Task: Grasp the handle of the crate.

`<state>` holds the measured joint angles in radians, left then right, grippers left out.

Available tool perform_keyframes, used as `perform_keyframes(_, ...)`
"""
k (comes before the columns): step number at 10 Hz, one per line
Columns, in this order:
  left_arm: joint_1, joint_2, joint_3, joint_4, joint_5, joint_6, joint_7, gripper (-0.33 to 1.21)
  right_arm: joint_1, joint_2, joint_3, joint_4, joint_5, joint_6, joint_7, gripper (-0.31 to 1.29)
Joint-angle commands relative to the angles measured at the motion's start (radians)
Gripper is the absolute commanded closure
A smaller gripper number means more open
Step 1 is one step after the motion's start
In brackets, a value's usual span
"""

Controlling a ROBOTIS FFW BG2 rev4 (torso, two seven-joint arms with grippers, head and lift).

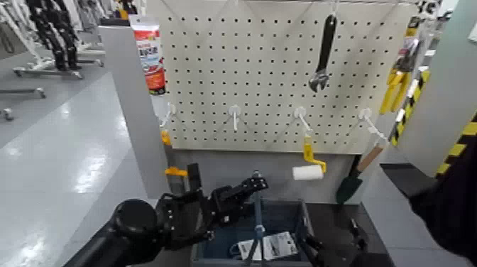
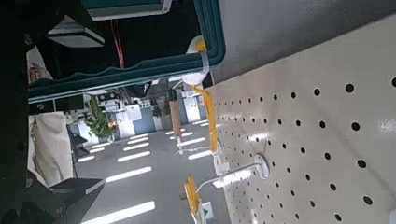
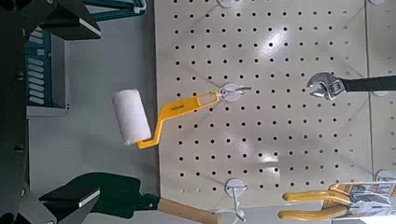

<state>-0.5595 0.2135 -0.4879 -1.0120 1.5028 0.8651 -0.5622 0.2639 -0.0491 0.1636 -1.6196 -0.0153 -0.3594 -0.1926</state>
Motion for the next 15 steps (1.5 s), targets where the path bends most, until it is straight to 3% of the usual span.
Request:
perform_keyframes(1, -0.003, 0.000, -0.003, 0.013, 0.007, 0.002, -0.001, 0.81, 0.000, 0.000, 0.001, 0.001, 0.000, -0.003, 0.001, 0.13)
perform_keyframes(3, -0.002, -0.002, -0.001, 0.013, 0.007, 0.006, -0.001, 1.09, 0.000, 0.000, -0.001, 0.001, 0.000, -0.004, -0.001, 0.13)
perform_keyframes(5, 0.003, -0.003, 0.002, 0.013, 0.007, 0.003, 0.001, 1.10, 0.000, 0.000, -0.001, 0.001, 0.000, -0.004, -0.001, 0.13)
perform_keyframes(6, 0.007, -0.005, 0.003, 0.013, 0.007, 0.003, 0.002, 1.19, 0.000, 0.000, -0.001, 0.001, 0.000, -0.004, -0.001, 0.13)
perform_keyframes(15, 0.072, 0.000, 0.014, -0.065, 0.028, 0.021, -0.001, 1.19, 0.005, 0.000, -0.007, 0.000, 0.002, -0.007, -0.004, 0.13)
